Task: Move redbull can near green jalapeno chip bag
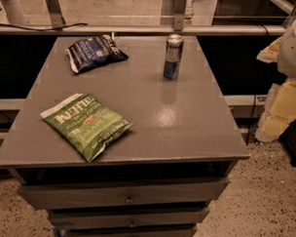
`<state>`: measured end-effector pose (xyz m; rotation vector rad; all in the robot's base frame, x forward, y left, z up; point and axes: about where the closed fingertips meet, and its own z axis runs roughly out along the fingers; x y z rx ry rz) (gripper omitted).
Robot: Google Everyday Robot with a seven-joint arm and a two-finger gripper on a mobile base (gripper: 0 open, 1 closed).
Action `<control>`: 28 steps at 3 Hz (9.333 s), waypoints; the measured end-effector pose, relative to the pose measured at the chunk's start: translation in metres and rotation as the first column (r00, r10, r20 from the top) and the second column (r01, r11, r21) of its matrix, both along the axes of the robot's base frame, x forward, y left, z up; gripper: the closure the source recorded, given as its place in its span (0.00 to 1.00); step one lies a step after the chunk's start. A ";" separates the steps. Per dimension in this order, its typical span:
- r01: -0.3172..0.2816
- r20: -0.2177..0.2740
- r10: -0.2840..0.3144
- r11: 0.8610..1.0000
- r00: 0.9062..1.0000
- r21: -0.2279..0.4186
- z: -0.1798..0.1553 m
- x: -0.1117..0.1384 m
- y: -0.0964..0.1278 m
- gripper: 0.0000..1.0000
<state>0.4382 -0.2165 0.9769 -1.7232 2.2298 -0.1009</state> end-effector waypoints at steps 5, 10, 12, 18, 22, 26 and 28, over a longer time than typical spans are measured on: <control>-0.075 0.189 0.025 0.962 0.982 0.263 -0.041 0.145 0.054 0.00; -0.087 0.230 -0.180 0.577 0.956 0.812 -0.083 0.316 0.117 0.17; 0.030 0.090 -0.214 0.502 0.973 0.864 -0.094 0.310 0.113 0.64; -0.003 0.009 -0.013 0.362 1.000 0.932 -0.055 0.186 0.199 1.00; -0.036 -0.017 0.126 0.407 0.992 0.913 -0.106 0.105 0.278 1.00; -0.044 -0.028 0.174 0.398 0.984 0.916 -0.109 0.089 0.297 0.12; -0.119 0.028 0.232 0.391 0.972 0.912 -0.106 0.074 0.292 0.00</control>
Offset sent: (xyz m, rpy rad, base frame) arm 0.0083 0.0105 -0.0151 0.0473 -0.0004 0.0365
